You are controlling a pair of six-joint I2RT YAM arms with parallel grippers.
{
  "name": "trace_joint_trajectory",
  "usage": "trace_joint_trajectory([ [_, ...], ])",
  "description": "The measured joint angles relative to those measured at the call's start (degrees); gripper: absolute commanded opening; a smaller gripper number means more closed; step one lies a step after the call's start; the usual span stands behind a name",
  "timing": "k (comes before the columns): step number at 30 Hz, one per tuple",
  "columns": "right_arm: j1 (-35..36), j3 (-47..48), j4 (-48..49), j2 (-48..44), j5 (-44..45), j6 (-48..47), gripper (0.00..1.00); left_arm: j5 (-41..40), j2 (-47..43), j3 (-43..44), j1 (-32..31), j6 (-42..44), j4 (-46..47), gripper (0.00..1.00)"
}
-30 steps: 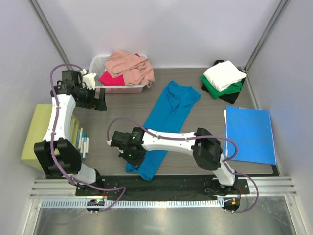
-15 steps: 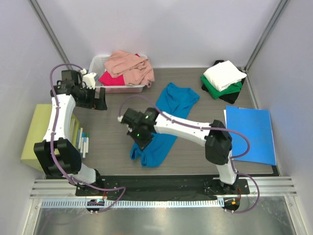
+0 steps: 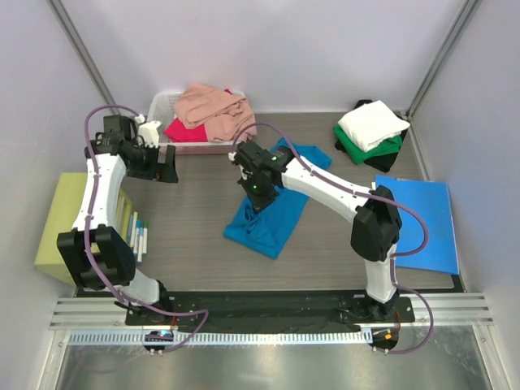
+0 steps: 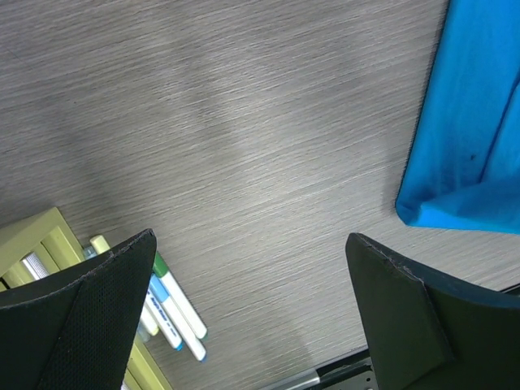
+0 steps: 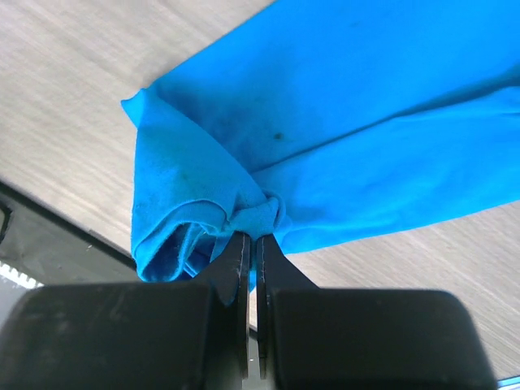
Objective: Fold and stack the t-shirts
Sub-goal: Fold the tshirt
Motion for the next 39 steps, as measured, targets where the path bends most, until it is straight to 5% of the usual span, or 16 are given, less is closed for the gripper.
trace_joint_trajectory([
  [16,-9.92,-0.11,1.44,4.20,0.44,-1.01,0.01,0.28,1.73,0.04,0.00,0.28,-0.37,1.00],
  [26,-12.09,-1.97,3.65,10.82,3.58,-0.57,0.35,0.46,1.70,-0.04,0.00,1.81,-0.52,1.00],
  [35,-19.80,10.99,2.32,12.13,11.58,-0.22,0.92,2.89,1.73,-0.83,0.00,1.81,-1.18,1.00],
  [39,-20.61,16.09,2.19,12.70,14.80,0.24,0.96,3.76,1.73,-0.94,0.00,1.79,-1.60,1.00],
])
